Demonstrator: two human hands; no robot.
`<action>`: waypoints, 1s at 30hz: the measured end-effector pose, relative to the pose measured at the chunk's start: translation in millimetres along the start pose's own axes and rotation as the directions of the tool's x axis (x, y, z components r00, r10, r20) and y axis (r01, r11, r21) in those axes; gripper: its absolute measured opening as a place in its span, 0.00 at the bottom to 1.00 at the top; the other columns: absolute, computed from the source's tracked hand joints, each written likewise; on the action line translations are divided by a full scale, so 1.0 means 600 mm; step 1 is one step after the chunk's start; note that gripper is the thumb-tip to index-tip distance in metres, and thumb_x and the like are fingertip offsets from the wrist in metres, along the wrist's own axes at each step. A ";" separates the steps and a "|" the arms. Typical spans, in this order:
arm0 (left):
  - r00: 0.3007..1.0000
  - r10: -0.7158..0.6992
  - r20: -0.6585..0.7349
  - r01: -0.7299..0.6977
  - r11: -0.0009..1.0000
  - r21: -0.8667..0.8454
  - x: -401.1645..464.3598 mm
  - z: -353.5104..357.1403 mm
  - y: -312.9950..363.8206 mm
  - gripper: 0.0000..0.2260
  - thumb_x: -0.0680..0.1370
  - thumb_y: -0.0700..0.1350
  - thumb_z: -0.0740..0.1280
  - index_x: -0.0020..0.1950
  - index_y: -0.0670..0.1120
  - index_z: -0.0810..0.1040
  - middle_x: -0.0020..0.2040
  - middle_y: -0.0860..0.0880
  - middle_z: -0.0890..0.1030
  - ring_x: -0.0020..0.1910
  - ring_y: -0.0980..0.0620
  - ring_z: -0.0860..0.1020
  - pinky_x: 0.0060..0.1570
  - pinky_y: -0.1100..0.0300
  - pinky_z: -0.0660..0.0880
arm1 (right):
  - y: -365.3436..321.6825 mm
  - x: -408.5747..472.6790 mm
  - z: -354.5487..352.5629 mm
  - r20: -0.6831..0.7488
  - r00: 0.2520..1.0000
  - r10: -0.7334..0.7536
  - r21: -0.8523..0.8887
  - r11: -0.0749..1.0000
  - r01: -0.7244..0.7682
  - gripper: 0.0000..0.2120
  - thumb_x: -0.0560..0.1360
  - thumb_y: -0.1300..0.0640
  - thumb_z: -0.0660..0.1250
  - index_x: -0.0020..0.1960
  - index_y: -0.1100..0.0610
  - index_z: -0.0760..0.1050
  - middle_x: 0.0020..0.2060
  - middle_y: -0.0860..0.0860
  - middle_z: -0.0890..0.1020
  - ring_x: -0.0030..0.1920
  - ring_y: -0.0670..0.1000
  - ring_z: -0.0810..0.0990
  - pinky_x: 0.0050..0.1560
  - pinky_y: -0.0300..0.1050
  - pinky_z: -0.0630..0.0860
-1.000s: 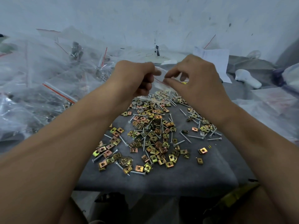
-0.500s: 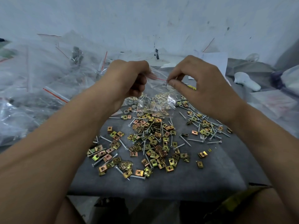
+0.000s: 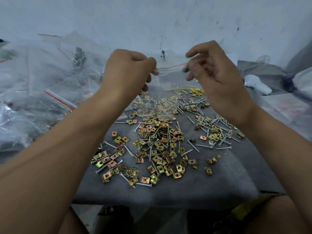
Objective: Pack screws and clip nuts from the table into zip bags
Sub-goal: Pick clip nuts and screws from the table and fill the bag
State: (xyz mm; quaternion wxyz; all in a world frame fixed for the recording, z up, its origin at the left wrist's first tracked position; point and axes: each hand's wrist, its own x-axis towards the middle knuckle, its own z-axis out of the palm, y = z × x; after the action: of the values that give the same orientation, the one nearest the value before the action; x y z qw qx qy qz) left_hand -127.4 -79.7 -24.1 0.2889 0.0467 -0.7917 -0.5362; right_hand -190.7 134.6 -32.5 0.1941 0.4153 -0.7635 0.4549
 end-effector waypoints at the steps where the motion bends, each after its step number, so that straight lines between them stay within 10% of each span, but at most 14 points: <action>1: 0.999 -0.001 -0.038 0.001 1.000 -0.005 0.001 -0.003 -0.004 0.10 0.77 0.44 0.70 0.38 0.48 0.88 0.29 0.49 0.81 0.26 0.50 0.78 0.26 0.63 0.69 | 0.011 0.001 -0.002 -0.020 0.998 0.065 0.022 0.998 -0.064 0.09 0.84 0.53 0.63 0.63 0.53 0.74 0.49 0.51 0.83 0.48 0.50 0.84 0.52 0.47 0.80; 5: 0.995 0.011 -0.103 -0.011 1.000 -0.002 0.001 -0.011 -0.012 0.10 0.77 0.44 0.69 0.39 0.49 0.88 0.29 0.50 0.81 0.25 0.52 0.78 0.25 0.64 0.69 | 0.068 -0.008 -0.010 0.062 0.921 0.386 -0.343 0.874 -0.343 0.05 0.80 0.52 0.71 0.50 0.53 0.82 0.40 0.47 0.85 0.42 0.48 0.82 0.43 0.46 0.78; 10: 0.989 0.009 -0.146 -0.004 0.999 0.035 0.004 -0.008 -0.019 0.10 0.77 0.44 0.69 0.39 0.47 0.88 0.30 0.48 0.81 0.24 0.54 0.77 0.24 0.65 0.69 | 0.085 -0.025 0.010 0.257 0.739 0.622 -0.640 0.683 -0.353 0.10 0.72 0.45 0.79 0.39 0.50 0.86 0.35 0.46 0.85 0.38 0.45 0.81 0.36 0.41 0.73; 16: 0.990 -0.008 -0.142 0.023 0.995 0.099 0.004 -0.007 -0.030 0.11 0.77 0.45 0.69 0.38 0.47 0.88 0.29 0.51 0.82 0.24 0.55 0.78 0.25 0.68 0.69 | 0.084 -0.020 0.029 0.254 0.751 0.610 -0.708 0.646 -0.285 0.12 0.75 0.50 0.73 0.39 0.58 0.85 0.36 0.56 0.85 0.39 0.57 0.84 0.42 0.56 0.83; 22: 0.988 -0.067 -0.141 0.077 0.995 0.067 0.002 -0.003 -0.027 0.11 0.77 0.45 0.68 0.38 0.47 0.88 0.29 0.50 0.82 0.27 0.52 0.79 0.30 0.64 0.69 | 0.096 -0.013 0.063 0.028 0.894 0.447 -0.539 0.760 -0.363 0.09 0.77 0.49 0.73 0.42 0.53 0.86 0.37 0.50 0.85 0.41 0.52 0.83 0.46 0.53 0.81; 30: 0.990 -0.062 -0.128 0.071 0.995 0.068 -0.002 -0.003 -0.026 0.11 0.78 0.45 0.68 0.39 0.47 0.88 0.30 0.48 0.82 0.28 0.51 0.79 0.31 0.63 0.69 | 0.110 -0.027 0.091 0.034 0.891 0.452 -0.672 0.671 -0.315 0.09 0.78 0.47 0.72 0.46 0.51 0.86 0.45 0.49 0.86 0.47 0.53 0.82 0.49 0.52 0.82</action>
State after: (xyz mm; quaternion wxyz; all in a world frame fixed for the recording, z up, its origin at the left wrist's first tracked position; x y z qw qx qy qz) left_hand -129.4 -87.1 -37.5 0.3181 0.1170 -0.7889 -0.5126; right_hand -230.7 111.2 -106.3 0.1484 0.1941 -0.9583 0.1485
